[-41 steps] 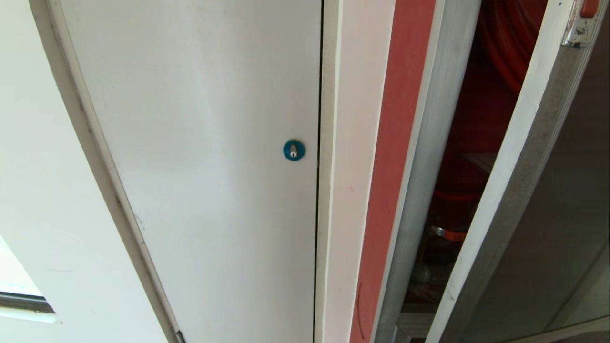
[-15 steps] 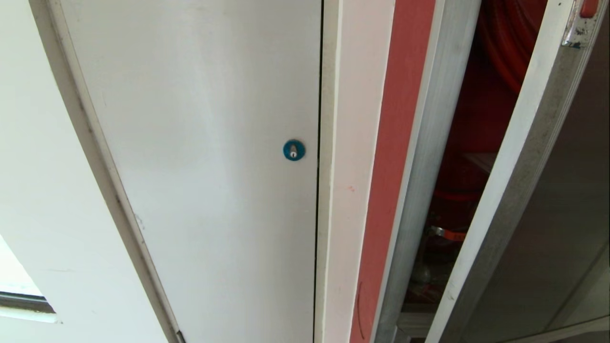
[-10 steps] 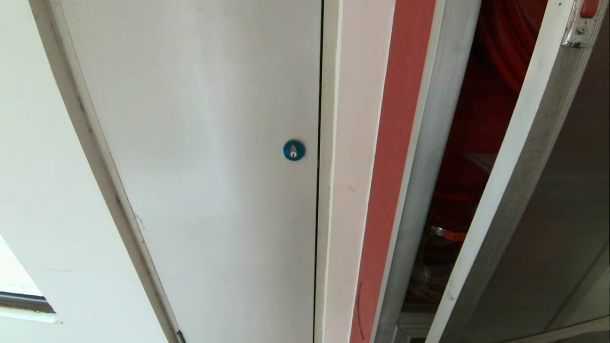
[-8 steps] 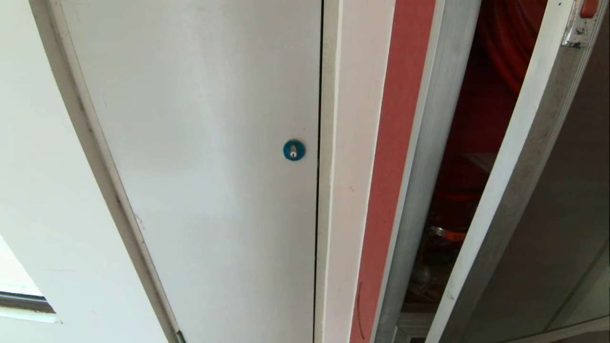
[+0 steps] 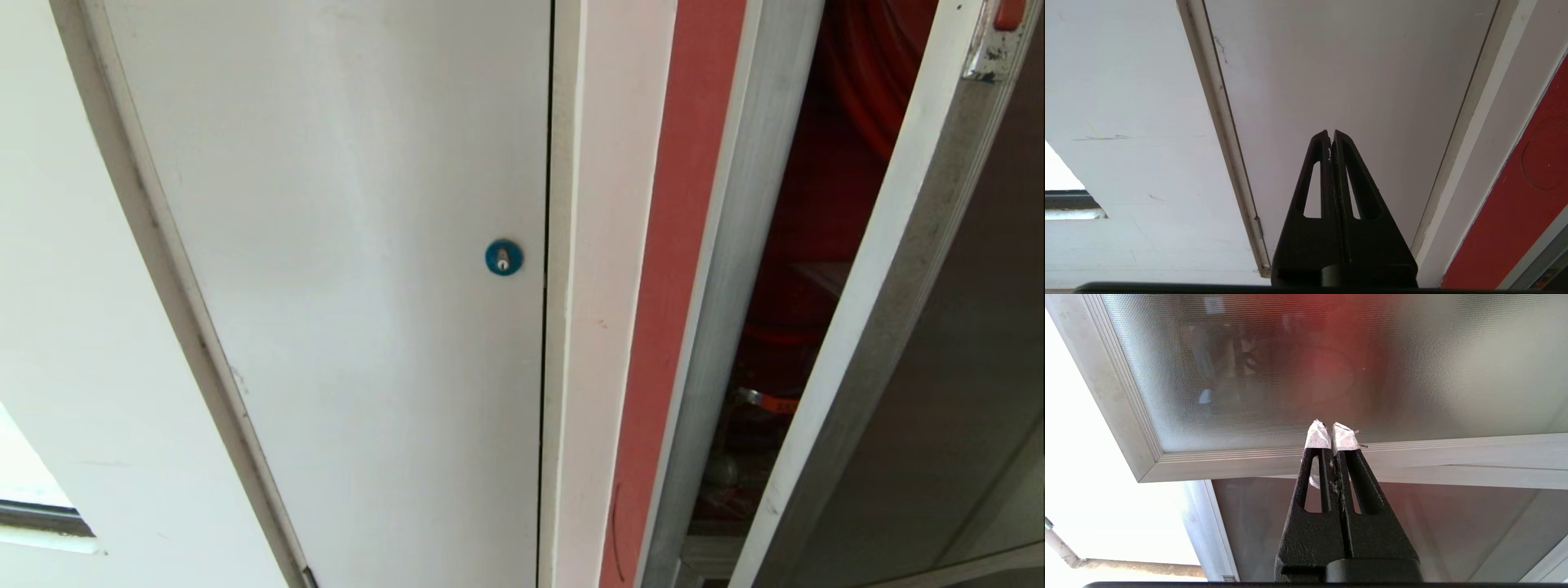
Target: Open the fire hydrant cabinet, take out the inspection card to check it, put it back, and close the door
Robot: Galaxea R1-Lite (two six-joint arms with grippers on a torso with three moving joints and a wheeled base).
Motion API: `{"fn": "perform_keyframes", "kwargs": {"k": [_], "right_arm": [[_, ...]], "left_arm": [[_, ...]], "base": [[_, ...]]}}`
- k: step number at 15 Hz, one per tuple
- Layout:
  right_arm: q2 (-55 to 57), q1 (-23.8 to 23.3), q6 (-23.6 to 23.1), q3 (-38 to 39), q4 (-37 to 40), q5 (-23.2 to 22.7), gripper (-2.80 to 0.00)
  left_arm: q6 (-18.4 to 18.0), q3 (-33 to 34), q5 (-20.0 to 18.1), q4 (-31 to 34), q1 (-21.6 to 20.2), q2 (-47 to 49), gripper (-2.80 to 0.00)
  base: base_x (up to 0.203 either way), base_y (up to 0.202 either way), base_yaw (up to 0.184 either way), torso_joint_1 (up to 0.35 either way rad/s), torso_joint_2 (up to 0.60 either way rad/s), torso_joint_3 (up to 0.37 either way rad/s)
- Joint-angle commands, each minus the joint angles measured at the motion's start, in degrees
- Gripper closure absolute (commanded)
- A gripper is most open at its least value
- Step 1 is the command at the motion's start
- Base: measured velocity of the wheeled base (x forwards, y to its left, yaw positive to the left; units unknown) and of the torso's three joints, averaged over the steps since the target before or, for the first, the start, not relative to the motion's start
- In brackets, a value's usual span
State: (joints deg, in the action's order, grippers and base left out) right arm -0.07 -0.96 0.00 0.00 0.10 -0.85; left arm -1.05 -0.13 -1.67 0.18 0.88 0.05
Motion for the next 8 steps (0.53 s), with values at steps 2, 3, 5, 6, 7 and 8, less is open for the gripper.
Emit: {"fn": "perform_keyframes", "kwargs": {"k": [2,3,5,6,7,8], "right_arm": [[0.07,0.00,0.00,0.00,-0.01,-0.03,0.00],[0.07,0.00,0.00,0.00,-0.01,-0.03,0.00],[0.07,0.00,0.00,0.00,-0.01,-0.03,0.00],[0.07,0.00,0.00,0.00,-0.01,-0.03,0.00],[0.07,0.00,0.00,0.00,-0.01,-0.03,0.00],[0.07,0.00,0.00,0.00,-0.01,-0.03,0.00]], "left_arm": [[-0.01,0.05,0.00,-0.01,0.00,0.04,0.00],[-0.01,0.05,0.00,-0.01,0.00,0.04,0.00],[-0.01,-0.04,0.01,-0.01,0.00,0.04,0.00],[-0.01,-0.04,0.09,-0.01,0.00,0.04,0.00],[-0.01,-0.04,0.08,-0.01,0.00,0.04,0.00],[-0.01,-0.04,0.09,-0.01,0.00,0.04,0.00]], "base": [[0.000,0.000,0.000,0.000,0.00,0.000],[0.000,0.000,0.000,0.000,0.00,0.000],[0.000,0.000,0.000,0.000,0.00,0.000],[0.000,0.000,0.000,0.000,0.00,0.000],[0.000,0.000,0.000,0.000,0.00,0.000],[0.000,0.000,0.000,0.000,0.00,0.000]]}}
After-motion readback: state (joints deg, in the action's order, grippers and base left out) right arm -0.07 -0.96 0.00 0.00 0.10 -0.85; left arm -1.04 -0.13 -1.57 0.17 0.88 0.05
